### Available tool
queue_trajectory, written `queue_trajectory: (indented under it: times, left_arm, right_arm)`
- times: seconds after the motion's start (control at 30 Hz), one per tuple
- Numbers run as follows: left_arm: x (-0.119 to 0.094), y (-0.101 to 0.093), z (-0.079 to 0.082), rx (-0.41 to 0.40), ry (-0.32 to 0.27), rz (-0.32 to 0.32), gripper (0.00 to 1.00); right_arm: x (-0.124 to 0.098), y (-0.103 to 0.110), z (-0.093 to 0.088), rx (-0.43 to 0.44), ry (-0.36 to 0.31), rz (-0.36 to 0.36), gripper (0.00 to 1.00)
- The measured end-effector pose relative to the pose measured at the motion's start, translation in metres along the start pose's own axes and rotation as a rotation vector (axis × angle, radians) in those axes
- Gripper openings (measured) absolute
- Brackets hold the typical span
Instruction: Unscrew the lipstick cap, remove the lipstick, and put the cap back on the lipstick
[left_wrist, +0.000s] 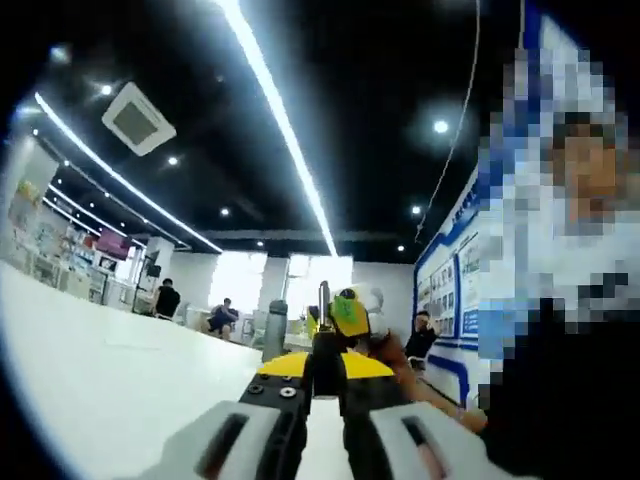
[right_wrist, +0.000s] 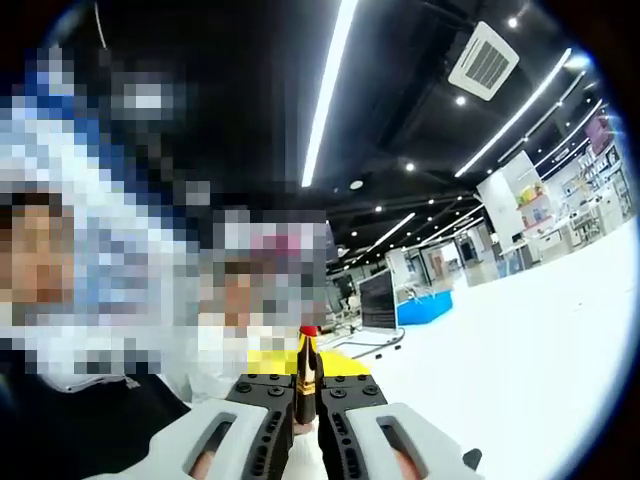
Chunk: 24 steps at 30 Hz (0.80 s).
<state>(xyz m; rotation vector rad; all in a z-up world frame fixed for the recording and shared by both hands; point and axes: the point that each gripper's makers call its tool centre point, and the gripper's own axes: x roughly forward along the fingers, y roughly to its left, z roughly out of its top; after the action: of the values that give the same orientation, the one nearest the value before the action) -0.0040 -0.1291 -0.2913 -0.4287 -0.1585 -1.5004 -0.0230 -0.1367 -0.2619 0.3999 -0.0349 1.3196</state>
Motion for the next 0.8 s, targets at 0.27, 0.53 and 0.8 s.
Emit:
queue_trajectory:
  times: [0.27,0.53,0.8]
  left_arm:
    - [-0.005,-0.002,0.012,-0.338,-0.142,-0.128,0.03]
    - [-0.002,-0.003,0.002,-0.275,-0.092,-0.094,0.03]
    - [0.000,0.007,0.008,-0.138,-0.109,-0.002,0.39]
  right_arm:
    - [0.001,0.004,-0.002,-0.025,0.016,0.019,0.05]
    - [0.001,0.002,-0.003,-0.014,0.018,0.019,0.05]
    - [-0.003,-0.004,0.002,-0.009,-0.004,-0.002,0.05]
